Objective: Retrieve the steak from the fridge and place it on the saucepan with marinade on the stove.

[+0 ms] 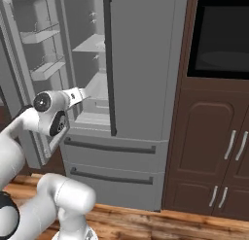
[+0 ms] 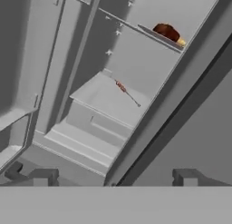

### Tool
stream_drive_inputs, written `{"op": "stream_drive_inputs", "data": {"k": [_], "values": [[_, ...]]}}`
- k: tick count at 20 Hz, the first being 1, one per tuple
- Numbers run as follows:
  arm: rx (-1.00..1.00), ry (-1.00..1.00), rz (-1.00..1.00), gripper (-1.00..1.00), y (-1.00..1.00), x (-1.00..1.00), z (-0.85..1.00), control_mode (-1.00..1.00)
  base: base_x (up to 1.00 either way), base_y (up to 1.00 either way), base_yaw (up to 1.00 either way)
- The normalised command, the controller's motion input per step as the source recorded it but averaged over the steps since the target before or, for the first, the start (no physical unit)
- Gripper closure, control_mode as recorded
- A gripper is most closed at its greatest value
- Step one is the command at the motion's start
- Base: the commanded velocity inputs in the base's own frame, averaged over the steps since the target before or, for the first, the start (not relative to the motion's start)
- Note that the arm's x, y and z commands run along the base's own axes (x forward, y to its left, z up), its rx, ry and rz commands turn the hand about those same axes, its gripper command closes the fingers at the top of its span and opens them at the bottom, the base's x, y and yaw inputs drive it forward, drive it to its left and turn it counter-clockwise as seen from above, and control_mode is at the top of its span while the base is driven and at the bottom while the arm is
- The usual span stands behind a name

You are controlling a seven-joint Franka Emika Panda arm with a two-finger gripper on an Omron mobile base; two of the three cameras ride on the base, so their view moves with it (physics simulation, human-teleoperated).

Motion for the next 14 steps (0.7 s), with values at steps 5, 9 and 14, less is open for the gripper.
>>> {"op": "stream_drive_inputs", "data": {"k": [5, 9, 14], "values": [[0.00, 0.29, -0.08, -1.00, -0.21, -0.22, 1.00, -1.00, 0.00, 0.00, 0.00], [0.00, -0.08, -0.09, -1.00, -0.38, 0.17, 0.31, -1.00, 0.00, 0.00, 0.00], [0.02, -0.24, -0.17, -1.00, -0.27, 0.01, 0.00, -1.00, 0.00, 0.00, 0.00]]}}
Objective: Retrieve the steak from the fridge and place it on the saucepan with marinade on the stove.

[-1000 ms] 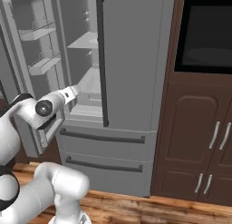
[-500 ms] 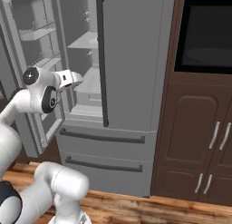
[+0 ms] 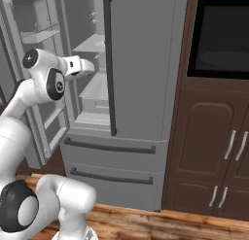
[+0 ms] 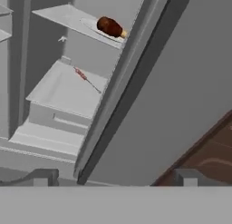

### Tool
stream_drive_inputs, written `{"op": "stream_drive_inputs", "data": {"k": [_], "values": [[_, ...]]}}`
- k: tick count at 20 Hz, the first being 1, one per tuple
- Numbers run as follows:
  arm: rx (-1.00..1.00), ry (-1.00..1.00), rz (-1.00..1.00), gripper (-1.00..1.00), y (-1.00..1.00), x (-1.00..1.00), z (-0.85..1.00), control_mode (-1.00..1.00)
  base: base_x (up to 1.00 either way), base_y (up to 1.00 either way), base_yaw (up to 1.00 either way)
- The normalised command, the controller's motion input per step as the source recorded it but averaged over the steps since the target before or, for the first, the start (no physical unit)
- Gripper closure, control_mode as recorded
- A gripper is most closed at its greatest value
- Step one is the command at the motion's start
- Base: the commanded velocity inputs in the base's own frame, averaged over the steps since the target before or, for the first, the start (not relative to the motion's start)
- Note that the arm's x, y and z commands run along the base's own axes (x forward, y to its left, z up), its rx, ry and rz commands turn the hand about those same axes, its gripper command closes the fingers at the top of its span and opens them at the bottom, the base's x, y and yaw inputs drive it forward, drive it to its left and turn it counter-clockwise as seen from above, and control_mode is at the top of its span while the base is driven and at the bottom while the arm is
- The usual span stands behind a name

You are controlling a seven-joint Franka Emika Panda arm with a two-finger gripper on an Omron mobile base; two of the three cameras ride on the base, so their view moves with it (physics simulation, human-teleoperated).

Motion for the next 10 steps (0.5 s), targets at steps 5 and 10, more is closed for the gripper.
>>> {"op": "stream_drive_inputs", "data": {"k": [5, 10], "values": [[0.15, -0.13, -0.07, -1.00, -0.12, -0.08, 0.00, -1.00, 0.00, 0.00, 0.00], [0.26, 0.07, 0.08, -1.00, -0.22, 0.00, 0.00, -1.00, 0.00, 0.00, 0.00]]}}
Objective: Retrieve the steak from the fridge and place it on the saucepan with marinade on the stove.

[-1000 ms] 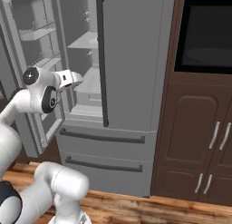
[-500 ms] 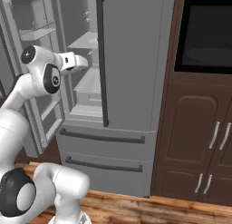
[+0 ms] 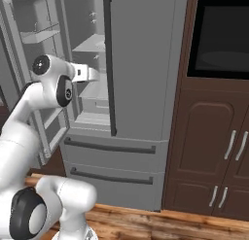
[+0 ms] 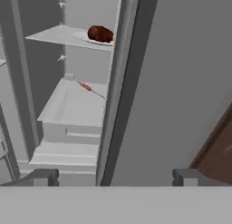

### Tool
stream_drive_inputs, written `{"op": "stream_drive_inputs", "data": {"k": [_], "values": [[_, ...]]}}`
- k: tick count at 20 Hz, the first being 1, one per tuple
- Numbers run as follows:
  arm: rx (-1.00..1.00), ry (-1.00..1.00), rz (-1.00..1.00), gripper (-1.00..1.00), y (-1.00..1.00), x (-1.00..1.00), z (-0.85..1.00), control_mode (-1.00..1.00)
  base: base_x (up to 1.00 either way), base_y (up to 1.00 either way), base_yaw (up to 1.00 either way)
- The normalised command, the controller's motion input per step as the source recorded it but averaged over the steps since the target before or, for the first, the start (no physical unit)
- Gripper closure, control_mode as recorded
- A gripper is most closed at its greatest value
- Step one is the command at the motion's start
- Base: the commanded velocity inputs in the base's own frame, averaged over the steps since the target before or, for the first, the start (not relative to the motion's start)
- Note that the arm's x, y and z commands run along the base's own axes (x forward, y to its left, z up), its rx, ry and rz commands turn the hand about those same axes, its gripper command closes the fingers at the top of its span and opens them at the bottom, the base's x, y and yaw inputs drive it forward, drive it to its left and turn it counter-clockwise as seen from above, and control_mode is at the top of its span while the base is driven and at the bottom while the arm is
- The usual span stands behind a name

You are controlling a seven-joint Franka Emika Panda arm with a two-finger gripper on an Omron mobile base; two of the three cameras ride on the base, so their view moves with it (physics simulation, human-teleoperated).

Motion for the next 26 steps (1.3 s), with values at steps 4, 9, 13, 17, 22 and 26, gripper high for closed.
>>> {"op": "stream_drive_inputs", "data": {"k": [4, 9, 13, 17, 22, 26], "values": [[0.24, 0.06, 0.14, -1.00, -0.30, 0.08, 0.00, -1.00, 0.00, 0.00, 0.00], [0.04, 0.00, 0.12, -1.00, -0.34, 0.54, -0.08, -1.00, 0.00, 0.00, 0.00], [0.00, 0.04, 0.09, -1.00, -0.28, 1.00, -0.17, -1.00, 0.00, 0.00, 0.00], [0.00, 0.06, 0.01, -1.00, 0.09, 0.74, -0.01, -1.00, 0.00, 0.00, 0.00], [0.00, 0.06, 0.00, -1.00, 0.17, 0.74, 0.00, -1.00, 0.00, 0.00, 0.00], [0.00, 0.00, 0.00, -1.00, -0.02, 0.81, -0.01, -1.00, 0.00, 0.00, 0.00]]}}
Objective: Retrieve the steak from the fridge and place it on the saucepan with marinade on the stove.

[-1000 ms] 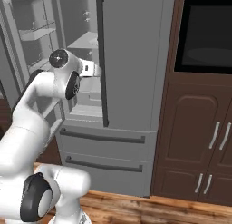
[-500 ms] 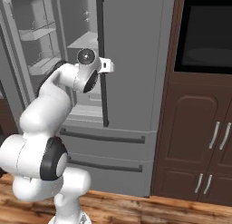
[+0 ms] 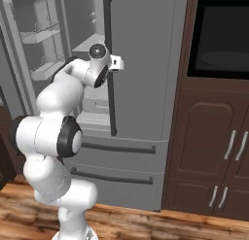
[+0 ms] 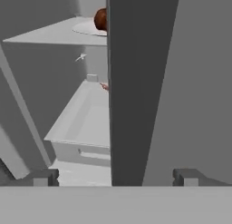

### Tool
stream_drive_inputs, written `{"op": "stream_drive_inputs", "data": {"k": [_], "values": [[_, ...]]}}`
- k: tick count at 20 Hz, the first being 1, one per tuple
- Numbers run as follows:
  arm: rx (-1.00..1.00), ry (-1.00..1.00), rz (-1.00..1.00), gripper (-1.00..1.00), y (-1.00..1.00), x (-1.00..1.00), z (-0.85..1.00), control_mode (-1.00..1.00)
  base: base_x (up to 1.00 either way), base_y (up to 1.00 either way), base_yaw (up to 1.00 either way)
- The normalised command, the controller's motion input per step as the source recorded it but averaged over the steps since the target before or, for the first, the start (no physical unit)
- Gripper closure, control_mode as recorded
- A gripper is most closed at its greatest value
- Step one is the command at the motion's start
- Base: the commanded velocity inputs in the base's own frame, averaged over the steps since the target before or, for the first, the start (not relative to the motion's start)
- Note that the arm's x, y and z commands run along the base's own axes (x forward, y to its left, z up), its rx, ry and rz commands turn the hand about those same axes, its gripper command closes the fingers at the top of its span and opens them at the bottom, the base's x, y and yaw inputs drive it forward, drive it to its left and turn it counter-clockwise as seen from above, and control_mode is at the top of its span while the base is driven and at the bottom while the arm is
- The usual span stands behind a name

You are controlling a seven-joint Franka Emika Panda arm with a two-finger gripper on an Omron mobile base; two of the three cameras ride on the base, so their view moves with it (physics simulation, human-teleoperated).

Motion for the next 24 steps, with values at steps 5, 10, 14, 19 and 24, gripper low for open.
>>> {"op": "stream_drive_inputs", "data": {"k": [5, 10, 14, 19, 24], "values": [[0.00, 0.00, 0.00, -1.00, -0.01, 0.87, -0.10, -1.00, 0.00, 0.00, 0.00], [0.00, 0.00, 0.00, -1.00, -0.10, 0.80, -0.11, -1.00, 0.00, 0.00, 0.00], [0.00, 0.00, 0.00, 1.00, 0.00, 0.27, -0.02, -1.00, 0.00, 0.00, 0.00], [0.00, -0.05, 0.07, 1.00, -0.02, -0.28, 0.00, -1.00, 0.00, 0.00, 0.00], [0.00, -0.10, 0.19, 1.00, -0.43, -0.99, 0.04, -1.00, 0.00, 0.00, 0.00]]}}
